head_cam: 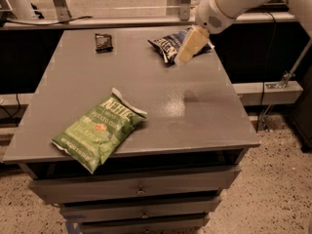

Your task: Move rxbar chocolate near green jalapeno chip bag

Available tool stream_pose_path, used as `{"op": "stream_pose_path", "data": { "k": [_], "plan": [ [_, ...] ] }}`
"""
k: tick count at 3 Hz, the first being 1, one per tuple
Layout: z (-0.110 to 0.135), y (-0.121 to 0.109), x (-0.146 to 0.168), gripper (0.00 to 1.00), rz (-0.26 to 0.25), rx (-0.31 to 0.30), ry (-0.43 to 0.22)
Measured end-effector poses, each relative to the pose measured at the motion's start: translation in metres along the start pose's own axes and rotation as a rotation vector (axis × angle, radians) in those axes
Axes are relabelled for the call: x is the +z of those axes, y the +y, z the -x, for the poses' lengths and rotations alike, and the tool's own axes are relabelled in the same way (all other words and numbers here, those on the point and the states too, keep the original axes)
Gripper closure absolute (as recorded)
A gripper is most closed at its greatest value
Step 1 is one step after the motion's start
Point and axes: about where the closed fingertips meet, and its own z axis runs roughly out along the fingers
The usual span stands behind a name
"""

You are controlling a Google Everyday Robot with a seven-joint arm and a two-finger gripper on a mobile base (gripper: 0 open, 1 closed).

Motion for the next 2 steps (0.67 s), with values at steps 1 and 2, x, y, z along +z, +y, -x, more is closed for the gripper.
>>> {"op": "stream_pose_path", "data": {
  "k": [1, 2],
  "plan": [
    [0.002, -0.005, 0.010, 0.00, -0.007, 0.013, -0.046],
    [0.017, -0.024, 0.044, 0.00, -0.027, 0.060, -0.159]
  ]
}}
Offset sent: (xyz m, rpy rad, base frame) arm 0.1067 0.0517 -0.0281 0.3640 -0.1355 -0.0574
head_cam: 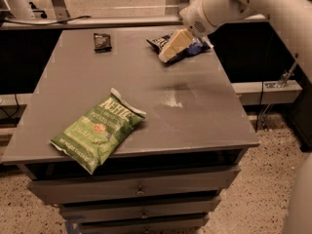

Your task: Move rxbar chocolate near green jalapeno chip bag

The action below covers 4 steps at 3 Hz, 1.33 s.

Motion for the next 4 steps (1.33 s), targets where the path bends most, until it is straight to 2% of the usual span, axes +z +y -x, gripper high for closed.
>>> {"op": "stream_pose_path", "data": {
  "k": [1, 2, 3, 4],
  "plan": [
    [0.019, -0.029, 0.049, 0.00, -0.032, 0.078, -0.133],
    [0.057, -0.041, 0.093, 0.00, -0.026, 0.135, -0.236],
    [0.105, -0.032, 0.132, 0.00, 0.008, 0.143, -0.301],
    [0.137, -0.014, 0.167, 0.00, 0.043, 0.112, -0.299]
  ]
}}
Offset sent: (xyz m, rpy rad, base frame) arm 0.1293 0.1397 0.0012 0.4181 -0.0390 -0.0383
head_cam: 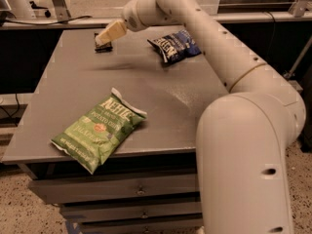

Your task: Move rxbar chocolate near green jalapeno chip bag

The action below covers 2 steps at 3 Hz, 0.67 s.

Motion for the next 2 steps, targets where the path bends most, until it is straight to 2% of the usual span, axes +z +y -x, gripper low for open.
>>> {"op": "stream_pose_path", "data": {
  "k": [2],
  "plan": [
    [-0.013, 0.022, 0.066, 0.00, 0.050, 0.007, 0.056]
  ]
}}
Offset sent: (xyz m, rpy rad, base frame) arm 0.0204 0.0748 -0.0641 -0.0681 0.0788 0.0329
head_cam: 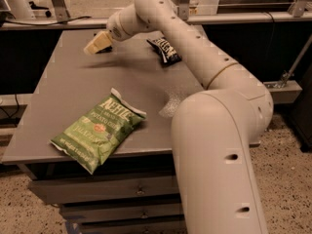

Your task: Move rxbar chocolate near green jalapeno chip bag

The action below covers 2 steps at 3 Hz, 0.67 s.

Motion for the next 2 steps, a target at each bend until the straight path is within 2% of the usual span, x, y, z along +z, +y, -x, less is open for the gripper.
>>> {"op": "stream_pose_path", "data": {
  "k": [2],
  "plan": [
    [-0.026, -0.008, 0.019, 0.00, -0.013, 0.042, 0.042]
  ]
}}
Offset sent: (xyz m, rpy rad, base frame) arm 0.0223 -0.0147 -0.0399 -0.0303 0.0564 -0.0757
